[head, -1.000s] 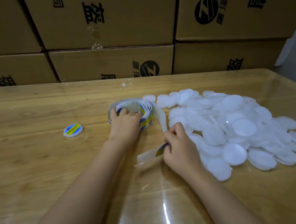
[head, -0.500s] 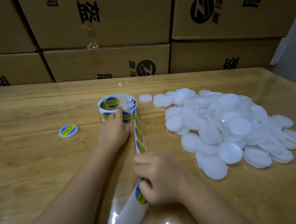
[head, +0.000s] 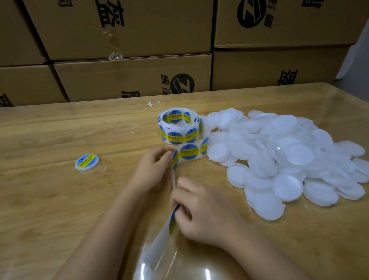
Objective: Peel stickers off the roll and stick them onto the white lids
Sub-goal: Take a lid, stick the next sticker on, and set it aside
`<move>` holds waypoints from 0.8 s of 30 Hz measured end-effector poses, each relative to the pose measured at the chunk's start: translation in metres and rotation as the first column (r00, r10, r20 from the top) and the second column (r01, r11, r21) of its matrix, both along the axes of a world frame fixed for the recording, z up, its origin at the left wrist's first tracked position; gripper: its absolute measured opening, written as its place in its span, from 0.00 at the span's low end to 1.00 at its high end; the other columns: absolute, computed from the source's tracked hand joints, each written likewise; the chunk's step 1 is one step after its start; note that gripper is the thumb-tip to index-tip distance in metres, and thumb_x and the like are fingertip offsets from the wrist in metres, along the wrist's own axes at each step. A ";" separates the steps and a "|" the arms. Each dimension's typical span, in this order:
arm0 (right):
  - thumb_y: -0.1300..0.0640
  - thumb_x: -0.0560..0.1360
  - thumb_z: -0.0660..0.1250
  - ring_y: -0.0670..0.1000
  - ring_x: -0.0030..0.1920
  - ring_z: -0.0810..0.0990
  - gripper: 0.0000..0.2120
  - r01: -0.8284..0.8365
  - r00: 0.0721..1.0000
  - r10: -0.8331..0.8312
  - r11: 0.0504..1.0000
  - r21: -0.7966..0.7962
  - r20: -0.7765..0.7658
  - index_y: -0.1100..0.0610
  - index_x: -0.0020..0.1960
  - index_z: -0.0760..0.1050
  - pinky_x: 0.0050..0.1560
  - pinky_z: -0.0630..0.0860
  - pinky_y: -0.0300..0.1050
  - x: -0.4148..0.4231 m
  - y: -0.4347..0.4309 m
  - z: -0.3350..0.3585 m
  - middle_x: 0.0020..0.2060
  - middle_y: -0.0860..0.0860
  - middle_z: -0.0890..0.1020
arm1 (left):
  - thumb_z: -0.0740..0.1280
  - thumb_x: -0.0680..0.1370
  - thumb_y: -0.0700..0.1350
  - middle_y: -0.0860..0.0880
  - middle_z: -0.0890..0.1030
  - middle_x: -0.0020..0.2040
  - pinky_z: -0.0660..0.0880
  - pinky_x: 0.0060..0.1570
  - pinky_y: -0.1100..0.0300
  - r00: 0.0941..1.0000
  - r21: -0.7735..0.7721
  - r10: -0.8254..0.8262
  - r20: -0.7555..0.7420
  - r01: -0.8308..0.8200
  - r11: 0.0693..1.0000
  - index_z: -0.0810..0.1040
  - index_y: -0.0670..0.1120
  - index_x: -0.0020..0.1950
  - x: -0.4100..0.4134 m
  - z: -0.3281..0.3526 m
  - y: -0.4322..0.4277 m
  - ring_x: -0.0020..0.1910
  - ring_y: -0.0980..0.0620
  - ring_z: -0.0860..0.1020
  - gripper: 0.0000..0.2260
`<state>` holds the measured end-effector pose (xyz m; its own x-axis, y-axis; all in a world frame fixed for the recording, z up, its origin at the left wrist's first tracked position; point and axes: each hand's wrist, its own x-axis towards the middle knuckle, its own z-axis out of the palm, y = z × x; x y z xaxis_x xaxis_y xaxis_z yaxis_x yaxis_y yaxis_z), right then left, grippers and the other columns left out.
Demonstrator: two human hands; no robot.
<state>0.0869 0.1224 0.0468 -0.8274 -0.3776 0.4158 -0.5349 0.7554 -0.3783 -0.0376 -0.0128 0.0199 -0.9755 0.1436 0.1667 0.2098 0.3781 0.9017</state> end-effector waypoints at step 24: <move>0.67 0.74 0.58 0.59 0.52 0.77 0.20 0.505 0.863 -0.497 0.843 -0.186 0.095 0.58 0.65 0.70 0.40 0.75 0.52 -0.043 0.032 -0.035 0.62 0.54 0.72 | 0.68 0.75 0.36 0.52 0.83 0.35 0.75 0.28 0.63 0.981 0.407 0.176 0.076 -0.192 0.893 0.76 0.48 0.47 0.067 -0.015 -0.008 0.29 0.54 0.80 0.08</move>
<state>0.0440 0.1549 0.0121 -0.8993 0.1794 0.3988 -0.0847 0.8232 -0.5614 0.0297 -0.0209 0.0050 -0.9843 -0.1127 0.1358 0.1365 0.0015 0.9906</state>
